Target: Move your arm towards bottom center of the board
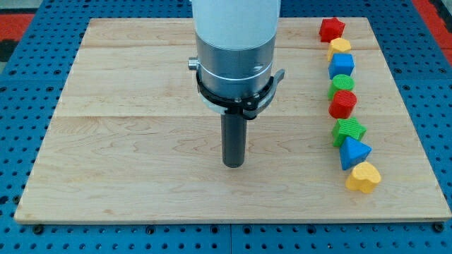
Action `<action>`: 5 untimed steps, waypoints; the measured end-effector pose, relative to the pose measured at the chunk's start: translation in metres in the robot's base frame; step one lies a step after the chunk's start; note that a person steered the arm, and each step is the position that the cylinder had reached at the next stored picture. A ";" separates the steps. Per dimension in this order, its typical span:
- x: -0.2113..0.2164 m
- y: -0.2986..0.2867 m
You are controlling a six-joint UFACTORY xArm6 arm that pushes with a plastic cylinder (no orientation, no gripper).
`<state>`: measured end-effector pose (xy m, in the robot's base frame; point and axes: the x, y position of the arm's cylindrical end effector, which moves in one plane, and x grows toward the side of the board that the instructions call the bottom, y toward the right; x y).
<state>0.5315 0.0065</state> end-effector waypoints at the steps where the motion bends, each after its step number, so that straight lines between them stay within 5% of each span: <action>1: 0.000 0.000; 5: 0.017 0.032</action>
